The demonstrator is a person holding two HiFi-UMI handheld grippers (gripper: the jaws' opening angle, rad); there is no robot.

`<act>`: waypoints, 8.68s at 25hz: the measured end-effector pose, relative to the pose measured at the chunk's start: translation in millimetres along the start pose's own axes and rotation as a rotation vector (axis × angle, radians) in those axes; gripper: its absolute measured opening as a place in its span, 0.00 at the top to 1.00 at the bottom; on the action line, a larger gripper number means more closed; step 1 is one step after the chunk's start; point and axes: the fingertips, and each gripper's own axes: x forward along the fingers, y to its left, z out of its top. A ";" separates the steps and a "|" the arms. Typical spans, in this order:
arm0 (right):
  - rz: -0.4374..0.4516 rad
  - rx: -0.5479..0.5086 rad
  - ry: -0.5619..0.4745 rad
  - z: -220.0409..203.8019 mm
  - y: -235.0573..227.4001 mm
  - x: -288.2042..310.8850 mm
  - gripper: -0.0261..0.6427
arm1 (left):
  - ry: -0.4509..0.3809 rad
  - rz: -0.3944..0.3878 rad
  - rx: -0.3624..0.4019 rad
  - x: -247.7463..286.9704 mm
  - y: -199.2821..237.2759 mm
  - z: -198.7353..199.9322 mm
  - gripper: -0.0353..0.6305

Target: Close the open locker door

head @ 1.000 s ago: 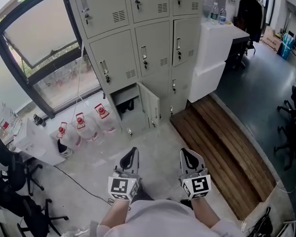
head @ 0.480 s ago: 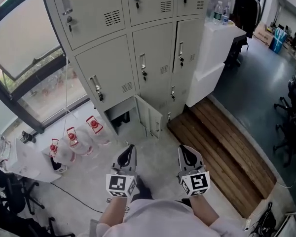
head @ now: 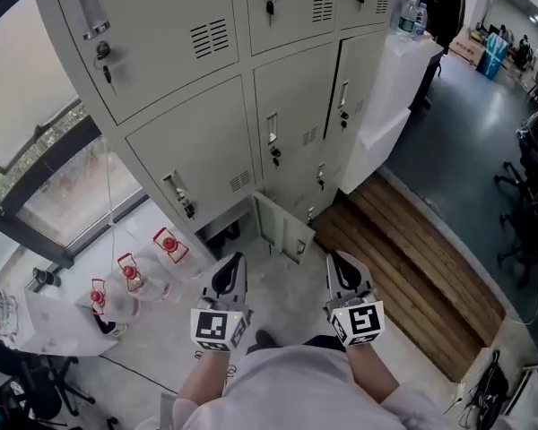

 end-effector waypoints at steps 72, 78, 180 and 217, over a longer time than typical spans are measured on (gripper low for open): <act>0.489 -0.082 0.557 -247.9 -18.7 141.2 0.58 | 0.075 0.331 -0.067 26.7 43.0 -21.3 0.93; 0.506 -0.081 0.565 -248.3 -4.9 135.7 0.58 | 0.067 0.332 -0.069 21.7 48.2 -20.4 0.93; 0.632 -0.010 0.413 -164.7 189.5 242.5 0.58 | 0.023 0.604 -0.061 -115.8 204.5 -9.8 0.93; 0.066 0.055 -0.066 28.5 -64.2 78.5 0.94 | -0.020 0.154 -0.042 57.7 38.9 4.5 0.93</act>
